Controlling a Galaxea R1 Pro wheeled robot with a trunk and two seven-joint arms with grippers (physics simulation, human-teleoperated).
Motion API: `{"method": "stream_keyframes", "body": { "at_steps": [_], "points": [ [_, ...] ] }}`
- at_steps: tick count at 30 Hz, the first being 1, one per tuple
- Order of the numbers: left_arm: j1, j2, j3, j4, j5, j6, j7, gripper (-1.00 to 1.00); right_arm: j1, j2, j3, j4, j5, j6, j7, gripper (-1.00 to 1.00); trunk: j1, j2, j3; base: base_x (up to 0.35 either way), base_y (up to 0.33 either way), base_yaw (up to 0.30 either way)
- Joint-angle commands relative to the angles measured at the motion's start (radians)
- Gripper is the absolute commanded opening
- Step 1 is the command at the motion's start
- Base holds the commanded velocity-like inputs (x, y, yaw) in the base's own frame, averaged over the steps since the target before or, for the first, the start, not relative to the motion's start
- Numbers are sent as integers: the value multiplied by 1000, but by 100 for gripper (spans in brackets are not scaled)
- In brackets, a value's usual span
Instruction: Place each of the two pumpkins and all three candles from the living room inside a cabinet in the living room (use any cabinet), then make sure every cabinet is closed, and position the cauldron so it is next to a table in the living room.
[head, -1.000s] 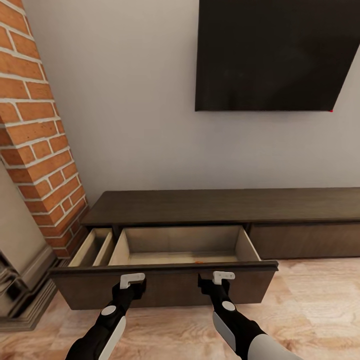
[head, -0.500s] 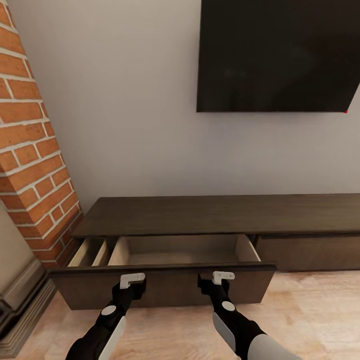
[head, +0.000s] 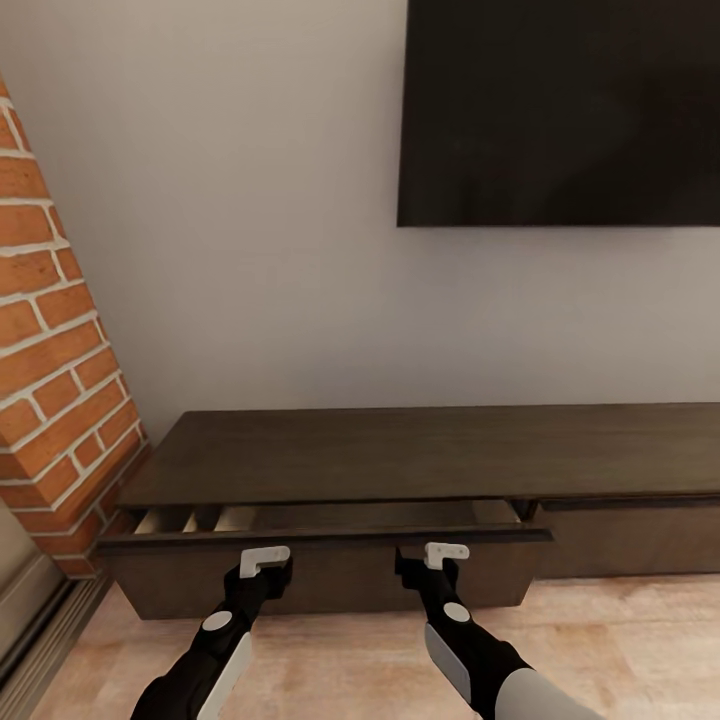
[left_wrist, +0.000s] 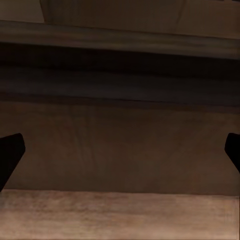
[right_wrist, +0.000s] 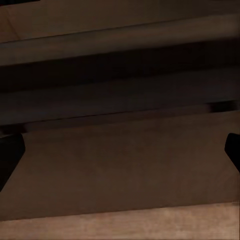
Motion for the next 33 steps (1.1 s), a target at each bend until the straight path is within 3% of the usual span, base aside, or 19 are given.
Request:
{"method": "stream_keyframes", "body": {
  "at_steps": [1,33],
  "points": [
    [0,0,0,0,0,0,0,100,-1,0,-4,-3,9,-2,-1,100,0,0,0,277,0,0],
    [0,0,1,0,0,-1,0,100,-1,5,-3,-3,9,-4,-1,100,0,0,0,82,4,0]
  ]
}}
